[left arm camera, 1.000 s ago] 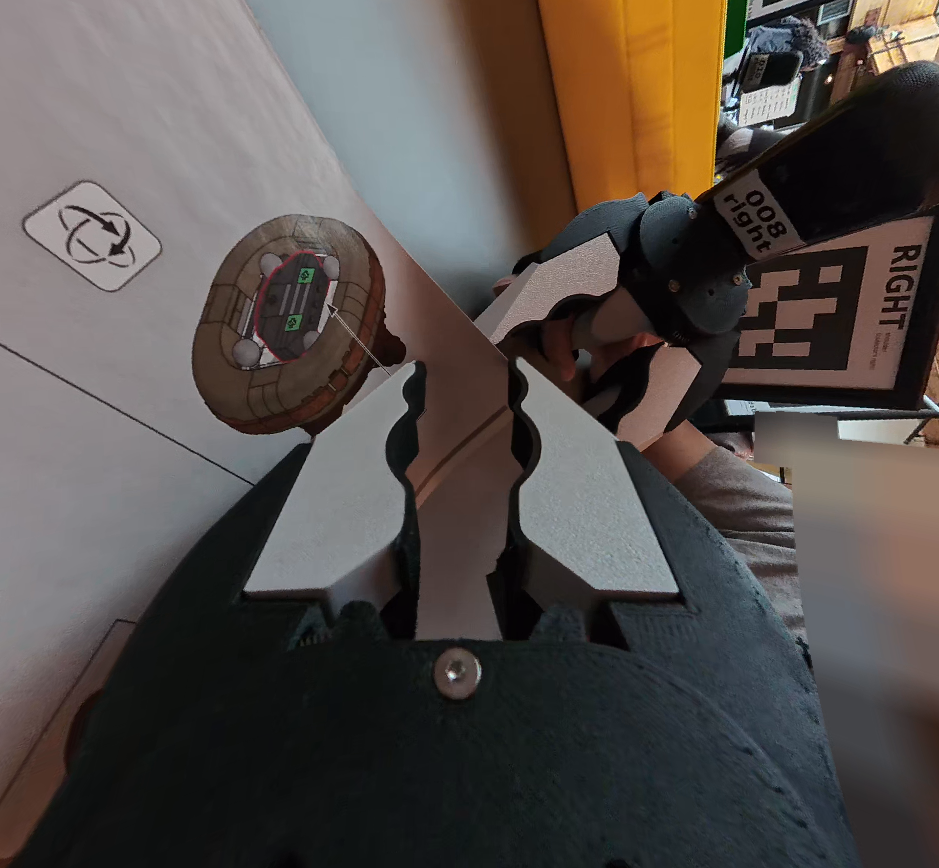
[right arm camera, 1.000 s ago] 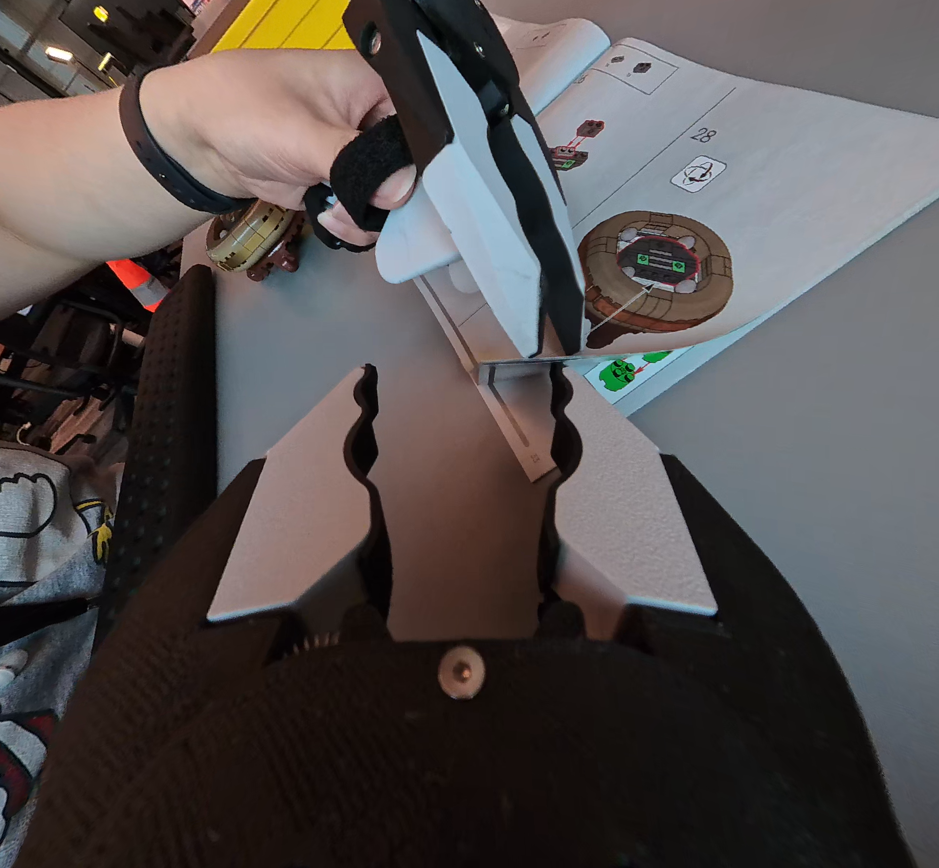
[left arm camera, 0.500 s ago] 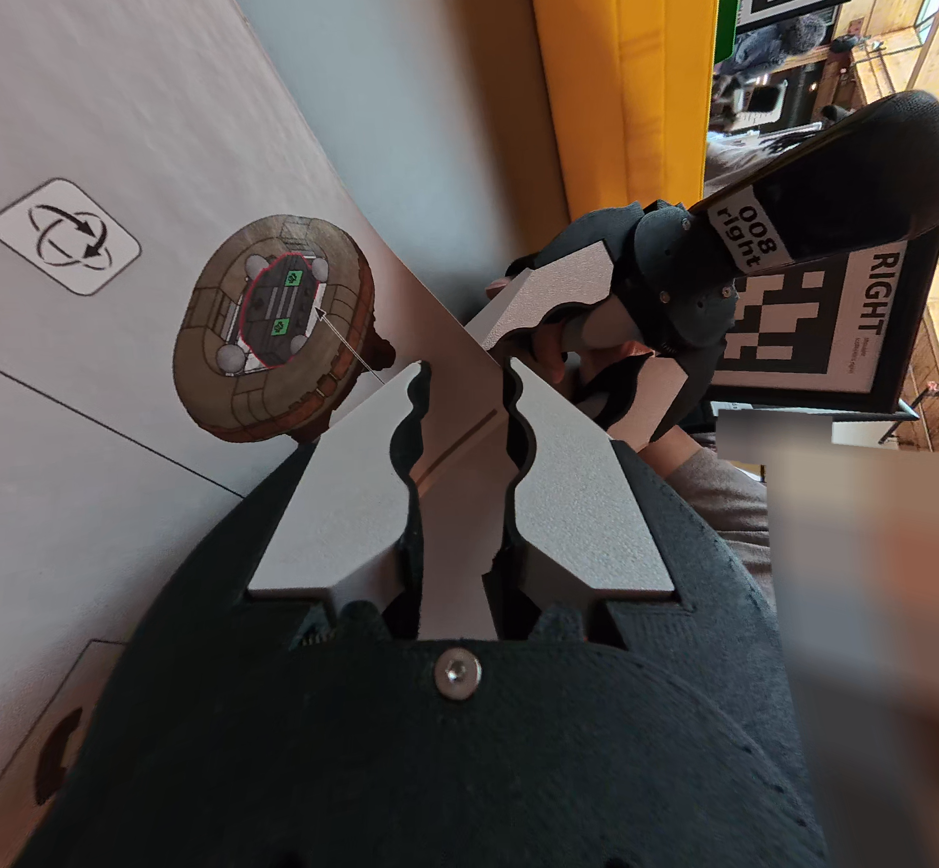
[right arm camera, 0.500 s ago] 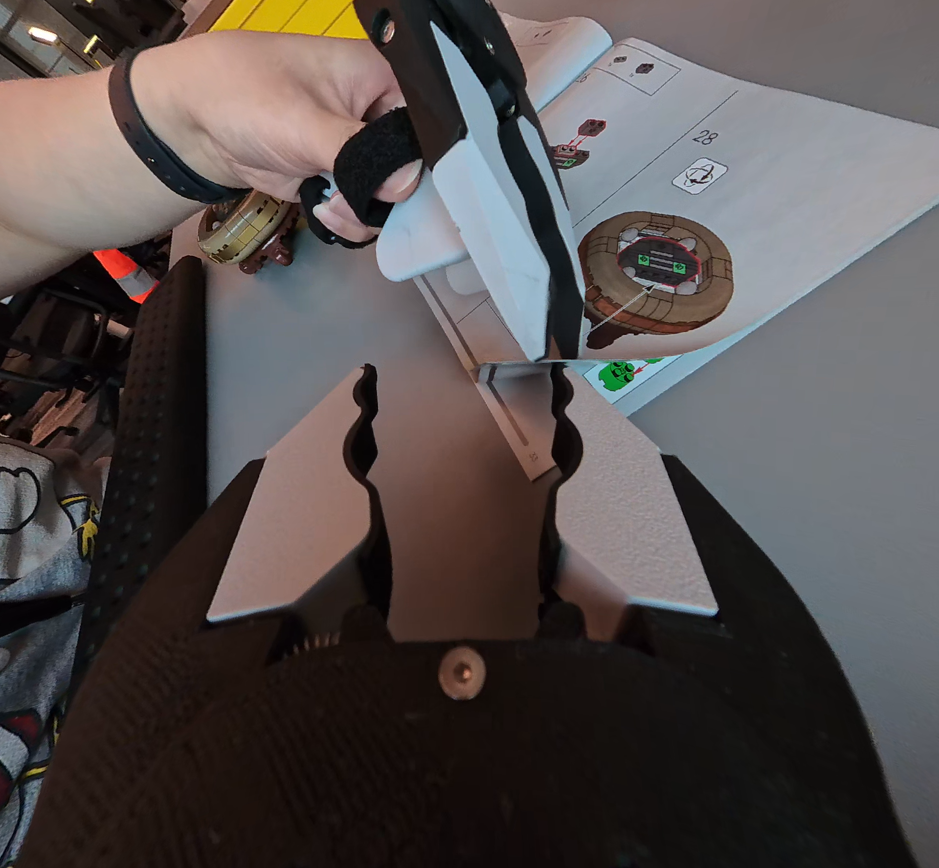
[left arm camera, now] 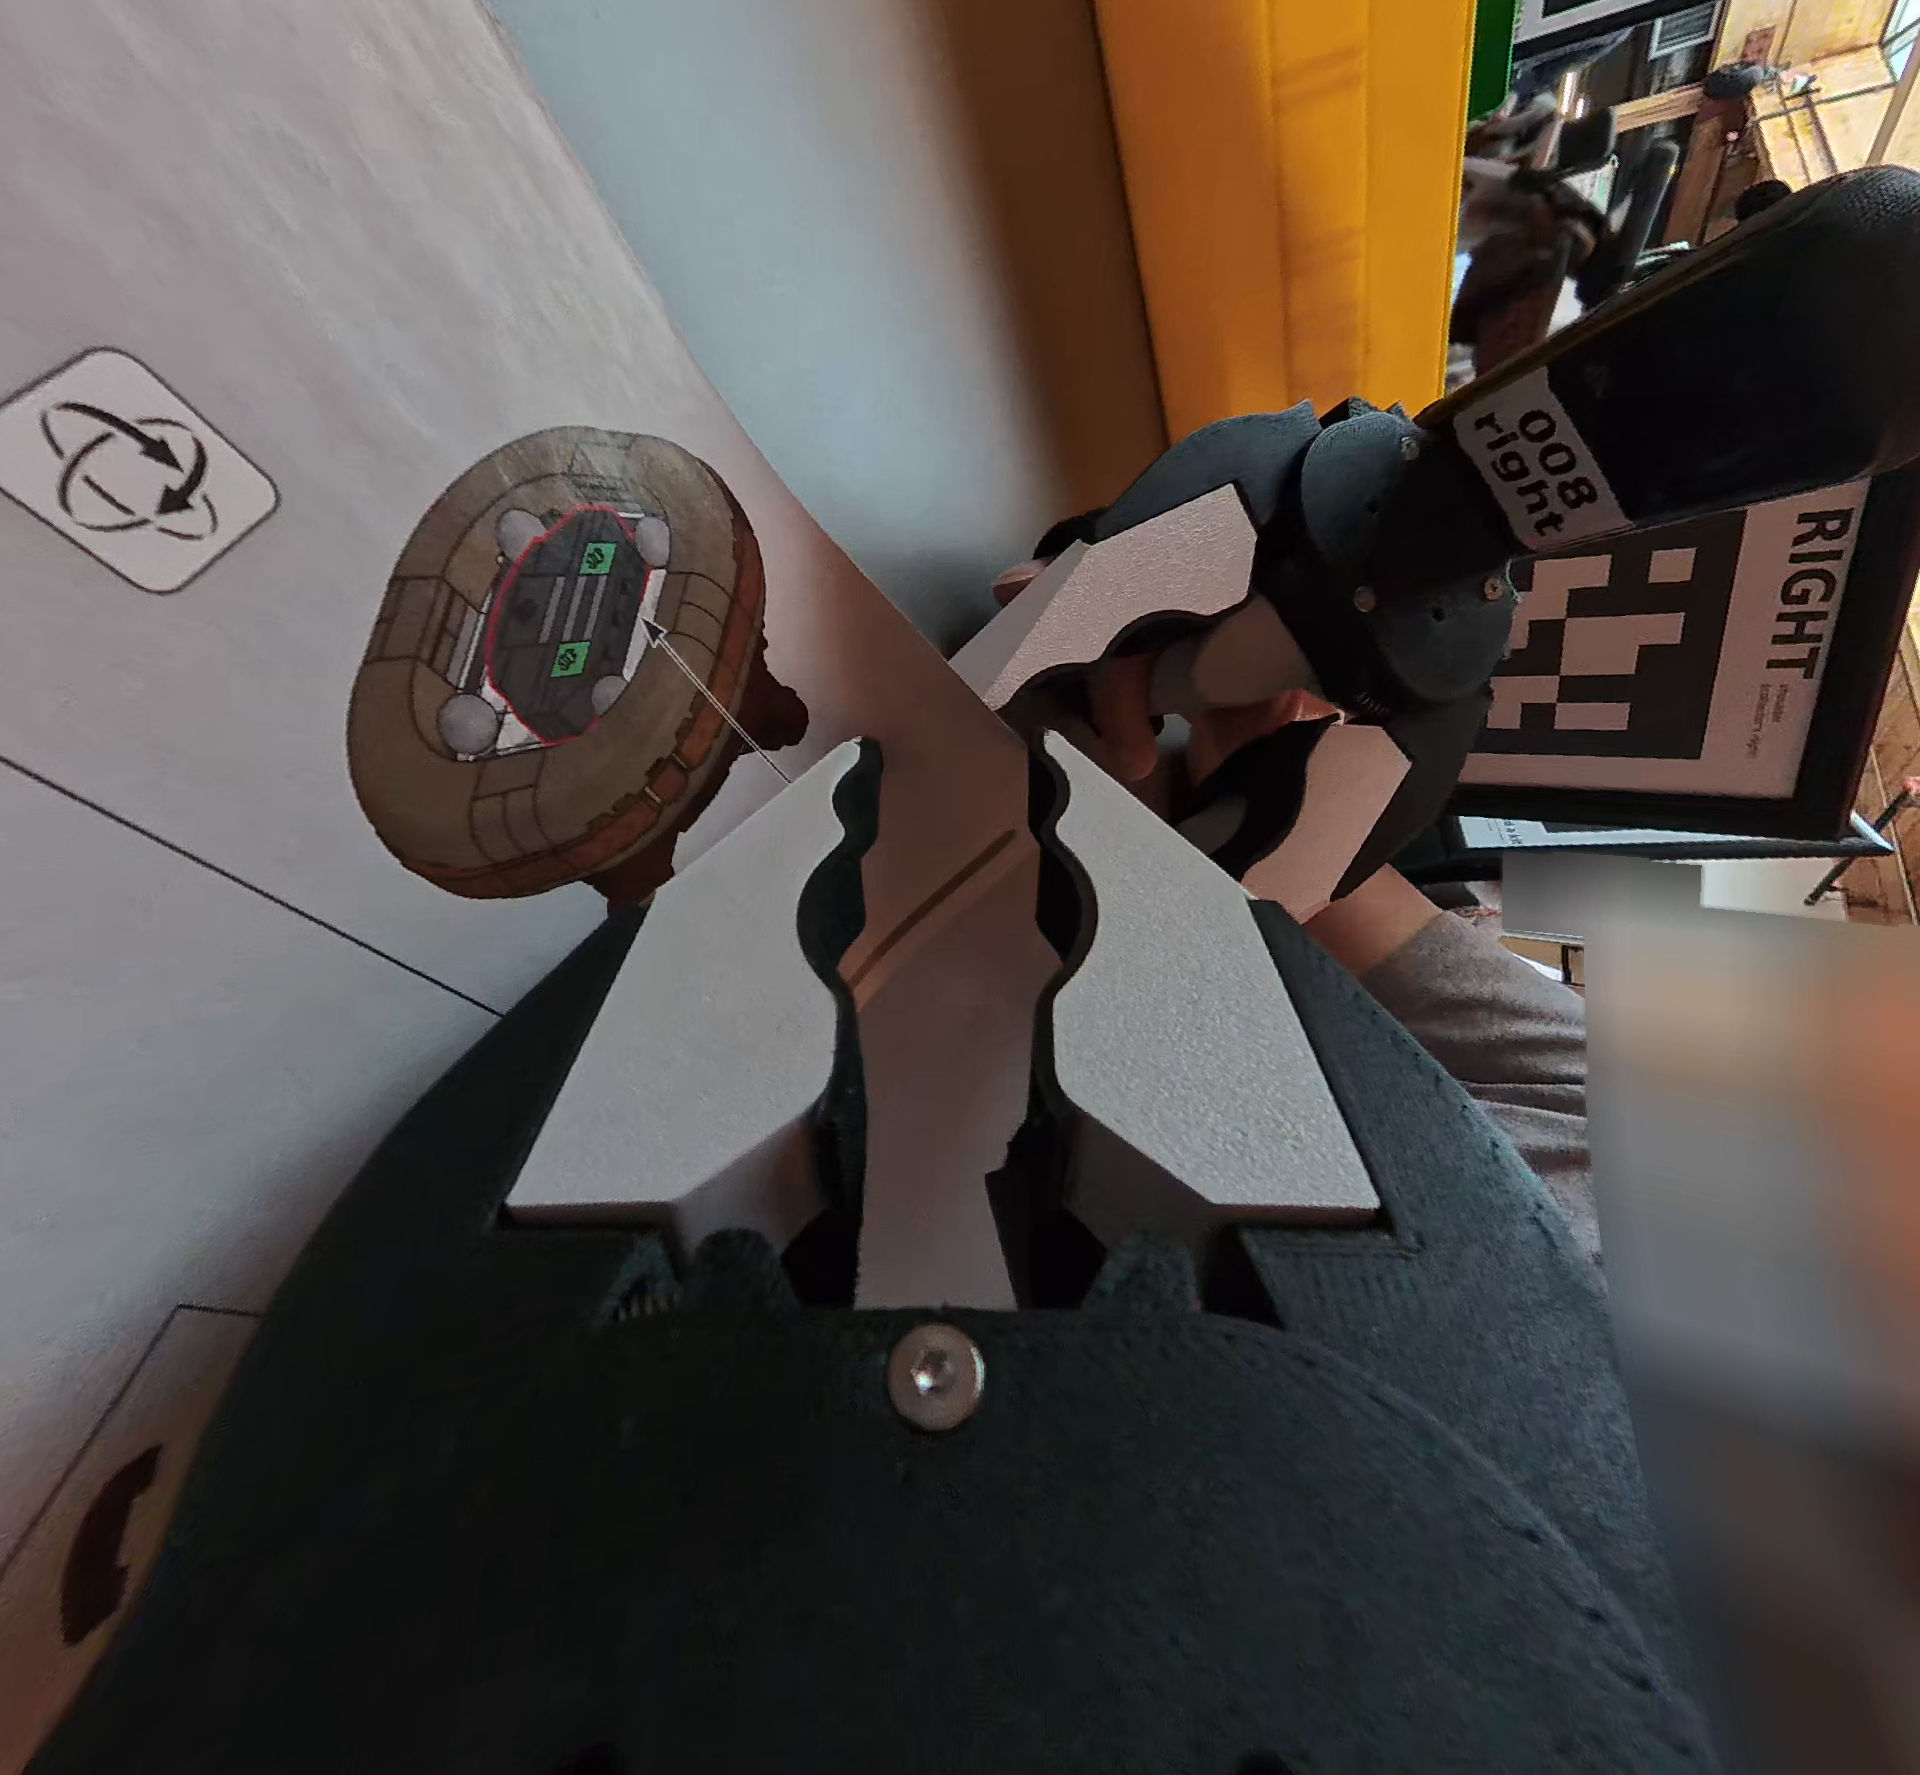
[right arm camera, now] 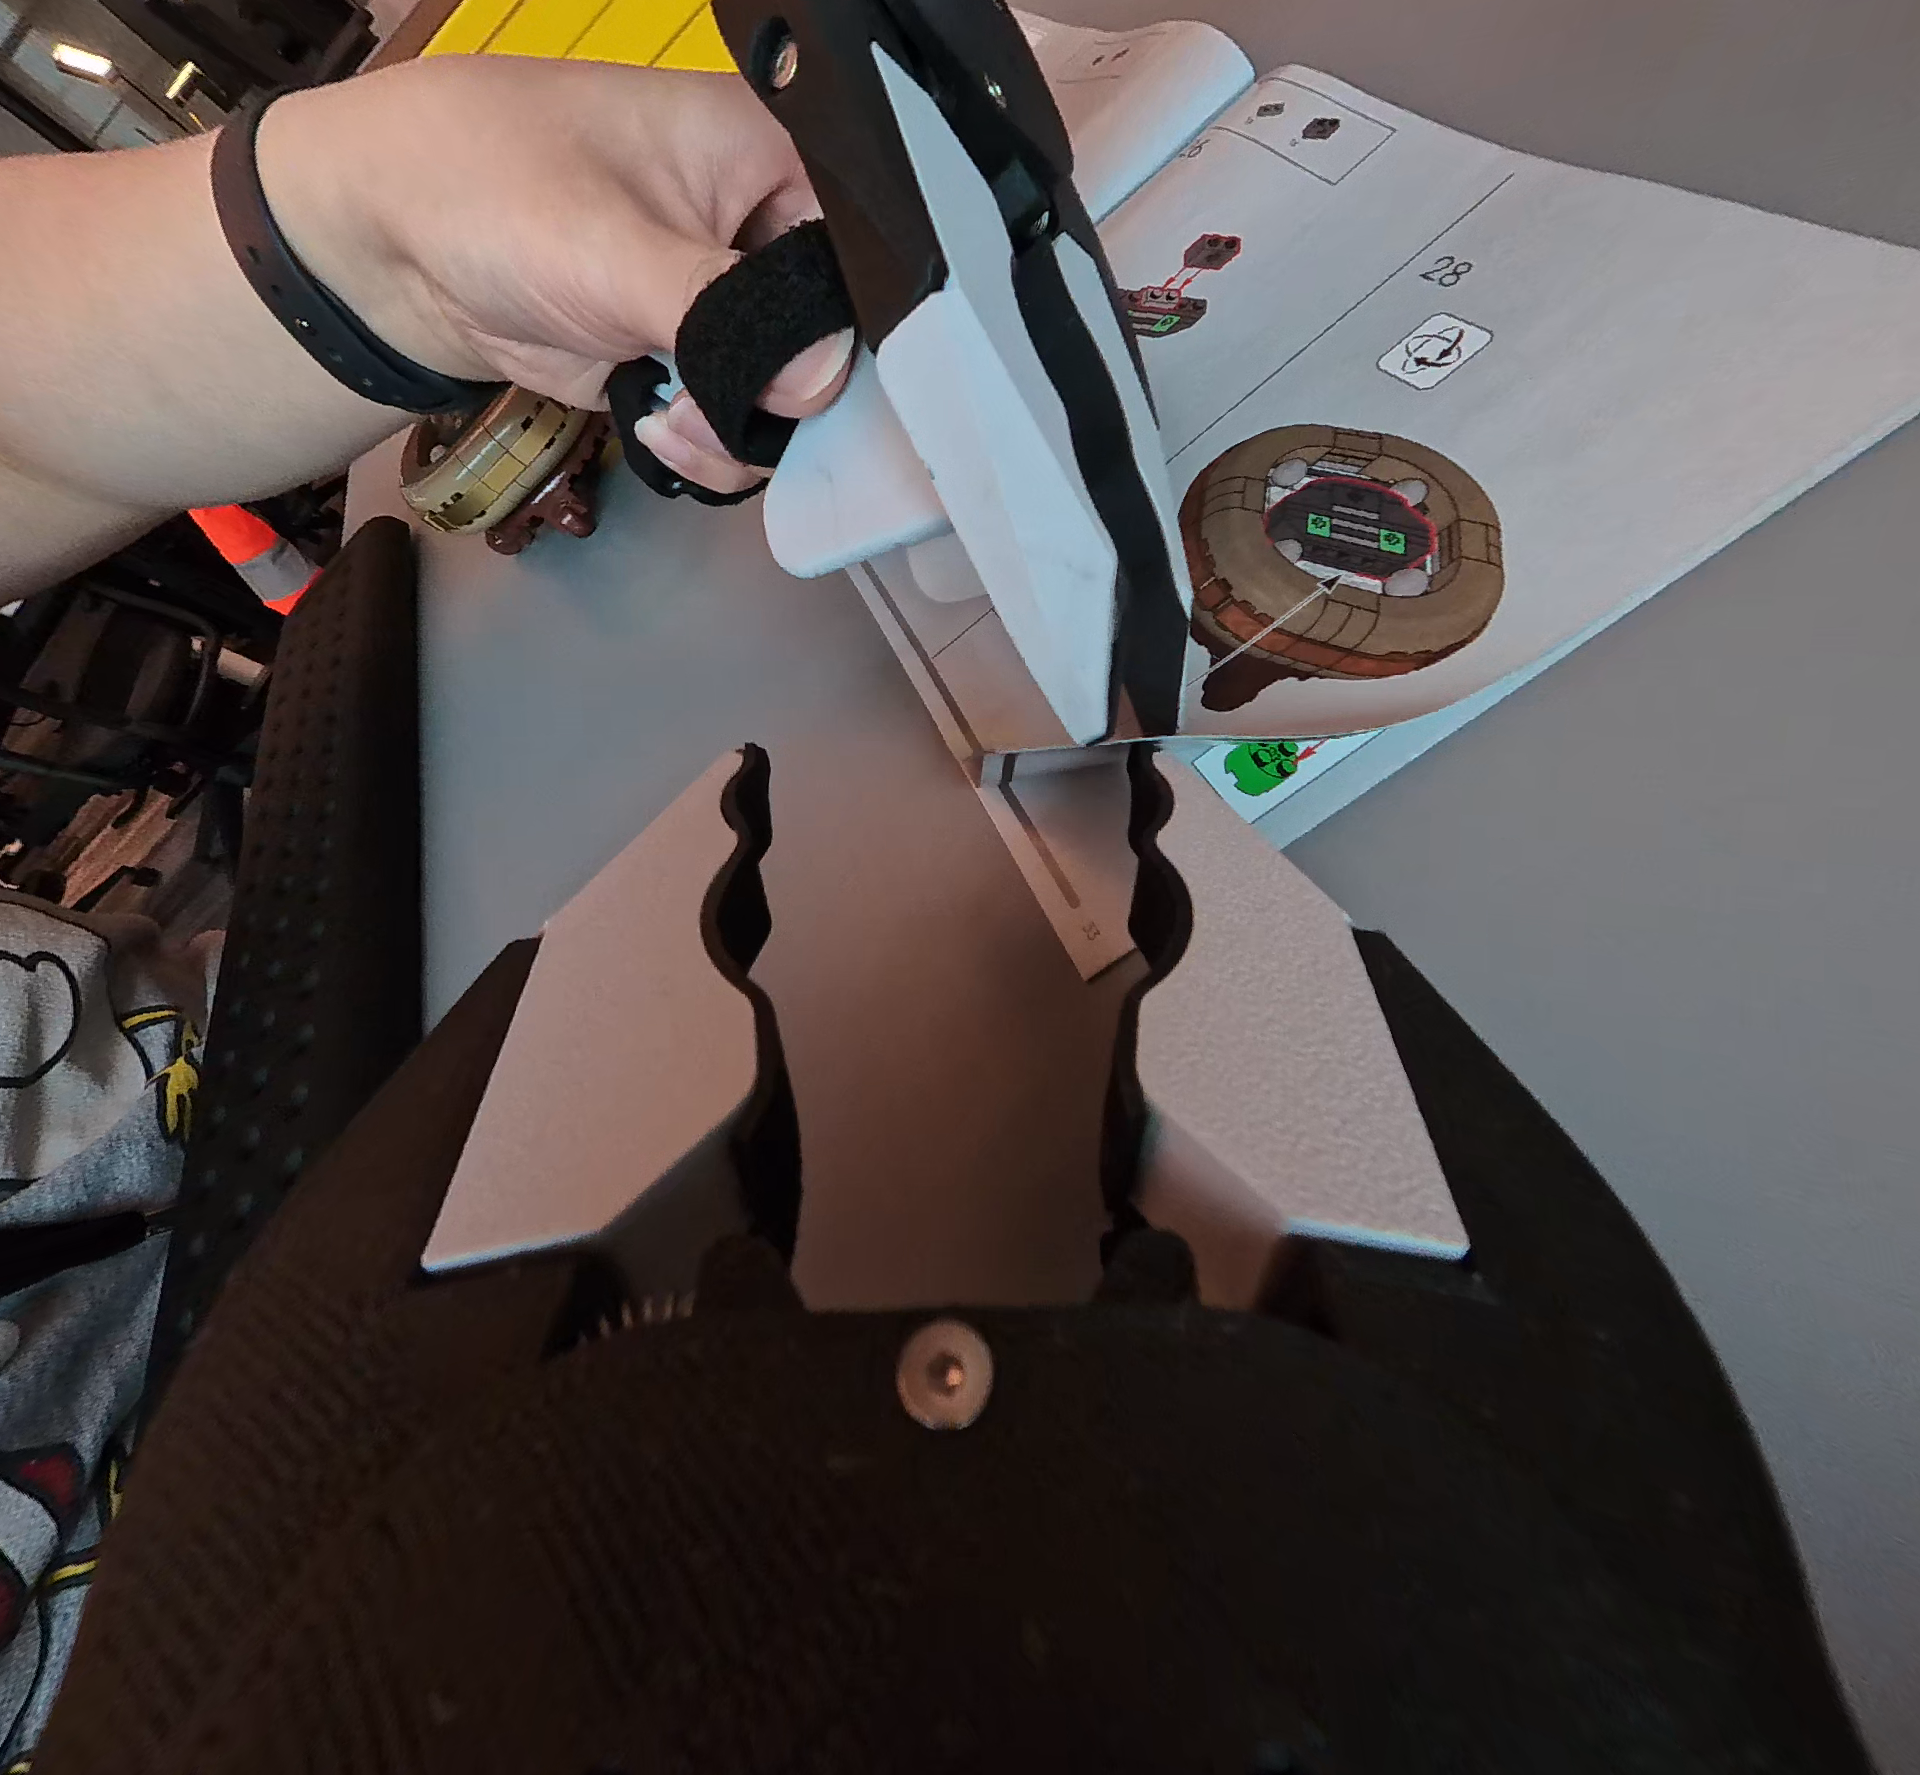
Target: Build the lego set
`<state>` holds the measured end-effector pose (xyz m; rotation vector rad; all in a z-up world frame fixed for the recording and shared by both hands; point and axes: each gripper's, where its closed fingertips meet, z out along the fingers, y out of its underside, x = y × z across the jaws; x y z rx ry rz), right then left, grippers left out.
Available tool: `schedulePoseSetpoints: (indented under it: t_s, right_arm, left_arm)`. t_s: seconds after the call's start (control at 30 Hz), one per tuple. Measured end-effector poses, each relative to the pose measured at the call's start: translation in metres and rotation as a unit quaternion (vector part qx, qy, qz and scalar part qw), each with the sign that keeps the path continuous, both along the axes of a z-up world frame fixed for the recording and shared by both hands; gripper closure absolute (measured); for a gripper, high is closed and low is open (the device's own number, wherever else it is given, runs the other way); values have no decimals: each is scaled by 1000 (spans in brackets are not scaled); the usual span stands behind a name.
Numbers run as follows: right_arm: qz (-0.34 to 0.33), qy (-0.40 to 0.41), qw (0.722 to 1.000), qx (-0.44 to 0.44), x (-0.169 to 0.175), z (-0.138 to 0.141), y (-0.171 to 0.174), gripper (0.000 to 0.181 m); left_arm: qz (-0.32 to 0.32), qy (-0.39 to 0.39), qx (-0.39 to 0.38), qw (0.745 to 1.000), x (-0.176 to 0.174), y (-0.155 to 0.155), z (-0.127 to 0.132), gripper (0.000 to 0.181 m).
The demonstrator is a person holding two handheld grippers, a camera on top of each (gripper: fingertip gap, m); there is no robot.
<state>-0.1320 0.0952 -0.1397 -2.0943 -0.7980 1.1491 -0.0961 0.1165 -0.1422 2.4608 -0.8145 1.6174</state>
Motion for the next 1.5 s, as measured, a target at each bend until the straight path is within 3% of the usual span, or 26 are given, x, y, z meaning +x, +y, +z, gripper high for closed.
schedulePoseSetpoints:
  t_s: [0.87,1.5]
  right_arm:
    - [5,-12,1000,2,-1,-3,-2,112]
    - [2,-5,1000,-2,1,-2,-1,111]
  left_arm:
    - [-11,31,14,999,-1,-3,-3,158]
    - [12,-31,-35,999,-1,-2,4,169]
